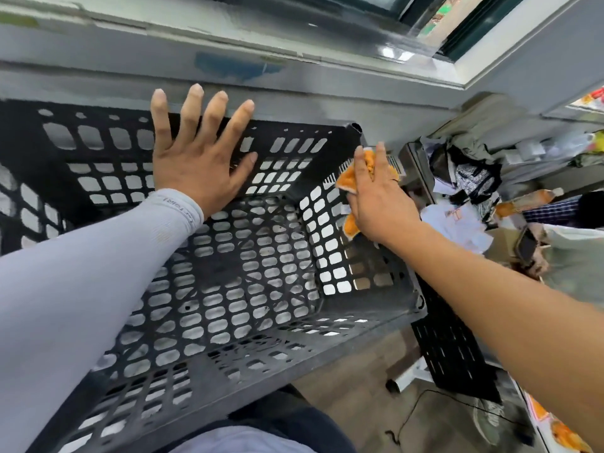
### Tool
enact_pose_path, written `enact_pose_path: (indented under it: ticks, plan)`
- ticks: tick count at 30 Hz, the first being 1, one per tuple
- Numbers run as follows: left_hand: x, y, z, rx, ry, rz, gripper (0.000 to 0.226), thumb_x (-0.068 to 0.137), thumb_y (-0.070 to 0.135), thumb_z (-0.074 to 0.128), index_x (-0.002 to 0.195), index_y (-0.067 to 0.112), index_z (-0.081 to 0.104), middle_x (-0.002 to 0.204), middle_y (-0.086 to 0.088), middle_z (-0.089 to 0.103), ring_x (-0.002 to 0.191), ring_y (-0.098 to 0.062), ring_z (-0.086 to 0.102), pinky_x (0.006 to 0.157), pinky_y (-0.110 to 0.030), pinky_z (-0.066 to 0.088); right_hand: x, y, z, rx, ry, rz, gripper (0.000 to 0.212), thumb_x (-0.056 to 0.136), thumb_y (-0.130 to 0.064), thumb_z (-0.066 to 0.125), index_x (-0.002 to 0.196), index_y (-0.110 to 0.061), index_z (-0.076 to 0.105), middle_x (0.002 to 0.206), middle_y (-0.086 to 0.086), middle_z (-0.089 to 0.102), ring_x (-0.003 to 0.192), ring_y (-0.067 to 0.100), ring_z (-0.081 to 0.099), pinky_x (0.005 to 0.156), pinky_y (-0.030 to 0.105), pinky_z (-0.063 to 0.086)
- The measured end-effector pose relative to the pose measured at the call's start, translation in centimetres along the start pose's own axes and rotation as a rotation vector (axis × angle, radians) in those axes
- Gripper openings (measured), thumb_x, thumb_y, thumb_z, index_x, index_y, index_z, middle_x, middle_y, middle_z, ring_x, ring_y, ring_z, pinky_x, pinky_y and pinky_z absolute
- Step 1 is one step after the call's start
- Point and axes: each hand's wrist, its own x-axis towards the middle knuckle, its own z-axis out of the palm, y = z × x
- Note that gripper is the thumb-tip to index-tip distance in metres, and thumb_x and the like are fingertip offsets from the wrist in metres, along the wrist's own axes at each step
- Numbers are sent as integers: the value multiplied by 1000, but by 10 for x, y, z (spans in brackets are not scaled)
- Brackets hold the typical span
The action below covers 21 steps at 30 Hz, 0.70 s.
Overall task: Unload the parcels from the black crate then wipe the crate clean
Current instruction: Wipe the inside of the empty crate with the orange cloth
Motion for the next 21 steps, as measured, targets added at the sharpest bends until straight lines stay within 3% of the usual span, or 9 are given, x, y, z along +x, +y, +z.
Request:
enact_pose_path:
  ticks: [4, 7, 9, 13, 17, 21]
  plan:
    - [1, 2, 0, -15, -6, -17, 72, 102, 61, 38, 163, 30, 15, 162, -9, 22, 154, -34, 12, 122, -65, -2, -39, 8, 7, 51, -13, 14, 83, 107, -46, 39, 161, -25, -20, 168, 24, -13, 114, 44, 60, 77, 50, 57]
    - [0, 3, 0, -24, -8, -32, 72, 101, 60, 40, 162, 31, 17, 161, -9, 23, 154, -34, 13, 121, -66, -2, -65, 16, 19, 46, -22, 1, 83, 107, -45, 37, 159, -27, -25, 166, 25, 0, 90, 38, 62, 65, 43, 51]
    - [-1, 4, 0, -27, -7, -37, 71, 101, 60, 41, 162, 31, 17, 161, -9, 24, 153, -34, 13, 121, -65, -3, -70, 18, 25, 57, 0, -12, 83, 107, -42, 38, 159, -28, -26, 163, 25, 7, 84, 37, 59, 62, 41, 44]
    - [0, 5, -3, -28, -8, -48, 70, 101, 59, 41, 161, 31, 19, 160, -8, 25, 153, -35, 14, 121, -66, -1, -57, 14, 24, 46, 2, 32, 89, 108, -31, 44, 156, -30, -31, 167, 22, -4, 103, 39, 59, 68, 43, 41]
    - [-2, 5, -4, 0, -15, -53, 70, 102, 60, 39, 161, 31, 19, 160, -8, 25, 153, -35, 14, 122, -66, -1, -33, 6, 13, 59, 14, 19, 86, 108, -34, 43, 158, -28, -27, 168, 20, -3, 108, 37, 58, 71, 45, 46]
    - [-1, 5, -4, 20, -30, -60, 69, 102, 62, 38, 161, 33, 18, 160, -7, 25, 153, -34, 15, 122, -66, -1, 4, -2, 2, 107, 21, 36, 88, 107, -30, 48, 160, -29, -23, 170, 18, -8, 127, 44, 52, 93, 56, 52]
